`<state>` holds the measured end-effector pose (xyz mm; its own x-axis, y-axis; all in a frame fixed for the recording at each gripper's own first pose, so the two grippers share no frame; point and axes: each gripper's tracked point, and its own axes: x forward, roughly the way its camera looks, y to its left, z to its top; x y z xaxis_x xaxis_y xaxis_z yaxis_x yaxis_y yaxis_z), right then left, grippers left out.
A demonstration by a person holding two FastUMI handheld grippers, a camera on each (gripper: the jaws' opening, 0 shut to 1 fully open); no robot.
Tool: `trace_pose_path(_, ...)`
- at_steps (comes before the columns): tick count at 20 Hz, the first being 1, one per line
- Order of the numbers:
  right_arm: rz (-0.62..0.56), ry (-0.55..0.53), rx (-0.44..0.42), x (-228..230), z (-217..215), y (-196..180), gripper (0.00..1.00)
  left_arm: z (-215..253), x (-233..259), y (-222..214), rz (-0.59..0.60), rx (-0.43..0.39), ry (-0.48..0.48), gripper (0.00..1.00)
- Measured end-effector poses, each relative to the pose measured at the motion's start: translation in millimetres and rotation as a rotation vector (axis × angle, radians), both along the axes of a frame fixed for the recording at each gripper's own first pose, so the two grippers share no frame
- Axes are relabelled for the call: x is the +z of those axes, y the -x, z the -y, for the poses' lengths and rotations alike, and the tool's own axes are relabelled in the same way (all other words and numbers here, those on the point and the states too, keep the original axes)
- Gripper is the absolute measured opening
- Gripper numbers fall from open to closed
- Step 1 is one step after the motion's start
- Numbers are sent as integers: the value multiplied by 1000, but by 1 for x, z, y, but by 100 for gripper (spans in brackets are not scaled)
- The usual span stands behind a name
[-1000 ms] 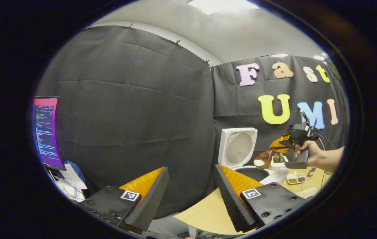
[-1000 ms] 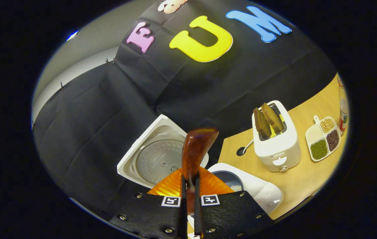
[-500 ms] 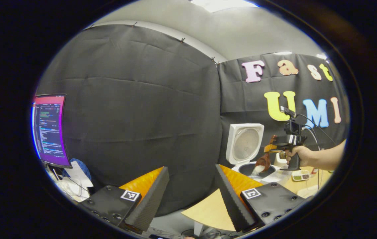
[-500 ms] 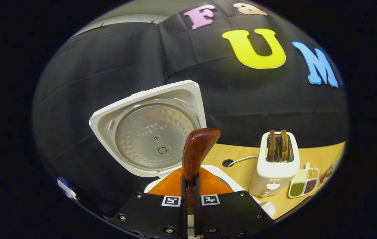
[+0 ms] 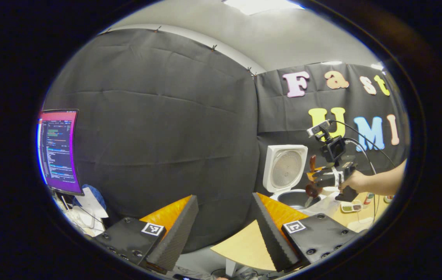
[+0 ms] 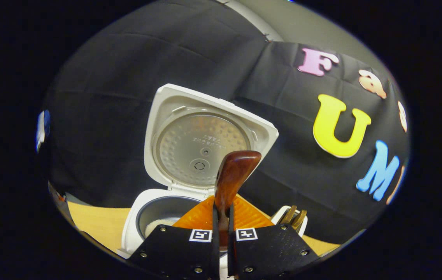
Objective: Close the left gripper, press the button to open the rice cooker; take a wooden spoon from the chopstick holder with the right hand, scoop a spoonful of rice and pour it into the rice cooker, then put the wooden spoon back into the chopstick holder.
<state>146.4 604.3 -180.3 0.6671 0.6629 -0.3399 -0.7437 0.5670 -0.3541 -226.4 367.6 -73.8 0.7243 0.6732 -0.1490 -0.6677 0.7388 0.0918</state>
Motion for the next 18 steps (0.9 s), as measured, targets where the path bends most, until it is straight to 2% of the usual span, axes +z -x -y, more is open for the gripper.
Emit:
trace_pose_path(3, 182, 93, 67, 6, -1, 11, 8, 4, 2, 3, 1, 3, 1, 92)
trace_pose_path(5, 159, 97, 91, 0, -4, 19, 8, 6, 3, 6, -1, 3, -5, 92)
trace_pose_path(9, -22, 25, 28, -13, 0, 22, 8, 4, 4, 8, 4, 6, 0, 92)
trace_pose_path(10, -83, -14, 9, -12, 0, 21, 8, 3, 5, 9, 7, 5, -3, 96)
trace_pose_path(11, -142, -55, -11, -10, 1, 20, 8, 3, 6, 10, 7, 4, -5, 92)
trace_pose_path(15, -402, -252, -105, 4, 6, 17, 8, 3, 8, 10, -3, -4, -21, 92)
trace_pose_path(16, -471, -312, -124, 8, 7, 16, 8, 5, 9, 8, 0, -9, -21, 96)
trace_pose_path(17, -536, -369, -142, 14, 12, 15, 8, 7, 9, 3, 3, -15, -19, 92)
trace_pose_path(18, -596, -423, -161, 18, 16, 13, 8, 7, 10, 0, 7, -21, -17, 92)
